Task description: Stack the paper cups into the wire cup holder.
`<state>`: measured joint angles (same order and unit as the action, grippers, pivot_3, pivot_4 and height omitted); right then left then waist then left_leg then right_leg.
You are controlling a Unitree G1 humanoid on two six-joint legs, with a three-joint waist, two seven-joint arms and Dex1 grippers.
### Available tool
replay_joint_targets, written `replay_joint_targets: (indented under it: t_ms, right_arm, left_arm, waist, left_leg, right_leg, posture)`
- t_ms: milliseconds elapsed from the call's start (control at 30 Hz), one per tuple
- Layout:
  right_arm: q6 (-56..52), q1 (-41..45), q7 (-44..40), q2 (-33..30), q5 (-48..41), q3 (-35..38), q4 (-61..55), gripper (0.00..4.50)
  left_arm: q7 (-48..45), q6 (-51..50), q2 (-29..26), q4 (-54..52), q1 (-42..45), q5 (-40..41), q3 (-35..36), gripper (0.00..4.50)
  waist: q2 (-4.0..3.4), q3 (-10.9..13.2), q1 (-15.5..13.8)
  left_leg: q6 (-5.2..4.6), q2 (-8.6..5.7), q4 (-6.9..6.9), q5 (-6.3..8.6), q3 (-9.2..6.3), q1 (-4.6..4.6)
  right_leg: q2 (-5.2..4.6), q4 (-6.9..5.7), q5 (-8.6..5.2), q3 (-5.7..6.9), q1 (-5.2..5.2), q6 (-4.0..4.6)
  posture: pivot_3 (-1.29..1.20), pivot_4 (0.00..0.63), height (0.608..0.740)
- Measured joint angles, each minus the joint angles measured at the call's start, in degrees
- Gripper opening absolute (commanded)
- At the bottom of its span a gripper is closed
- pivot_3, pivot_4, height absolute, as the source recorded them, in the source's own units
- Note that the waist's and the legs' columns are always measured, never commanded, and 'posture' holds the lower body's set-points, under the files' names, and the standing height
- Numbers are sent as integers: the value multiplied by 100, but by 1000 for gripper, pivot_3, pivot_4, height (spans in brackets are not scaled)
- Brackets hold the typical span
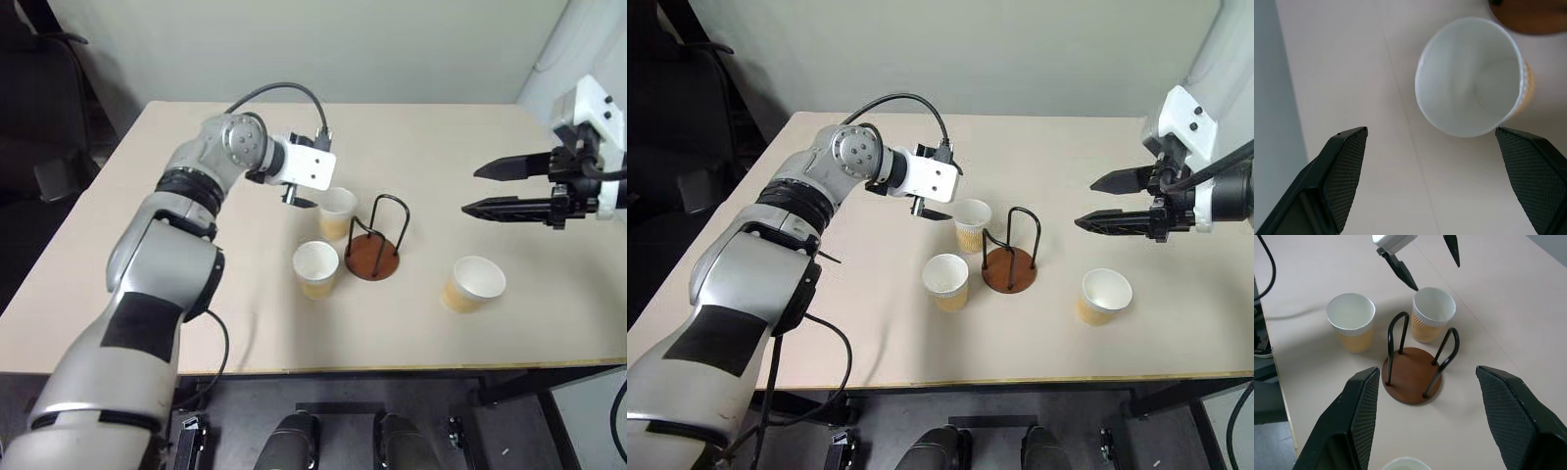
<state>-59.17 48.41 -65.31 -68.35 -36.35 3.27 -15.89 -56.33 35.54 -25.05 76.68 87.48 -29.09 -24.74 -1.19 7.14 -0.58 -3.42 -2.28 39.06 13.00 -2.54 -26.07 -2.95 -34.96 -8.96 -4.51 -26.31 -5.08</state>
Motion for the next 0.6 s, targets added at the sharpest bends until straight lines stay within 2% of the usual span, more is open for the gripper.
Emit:
replay_joint_targets:
  t_ms: [33,400,600]
  right_arm:
    - [-1,1,-2,-7,-1,-3,9,3140]
    - [1,34,-52,-57,2,-24,131,3140]
    - [2,52,-52,-58,4,-38,156,3140]
  left_arm:
    - [-45,11,3,0,11,-5,-2,4500]
    - [-1120,240,19,6,26,-52,-124,4500]
    - [-961,316,50,6,24,-248,-258,4500]
  waist:
    - [-3,-2,-7]
    - [-5,-2,-12]
    - [-4,-2,-22]
  left_leg:
    - [2,-1,3,2,-7,0]
    - [2,2,8,8,-14,0]
    - [-5,0,13,12,-15,0]
  right_leg:
    - [-22,-1,1,-18,2,-4]
    - [-25,-4,-3,-12,2,-12]
    - [-32,0,-2,-11,8,-13]
  posture:
    - [0,150,740]
    - [0,150,740]
    - [0,150,740]
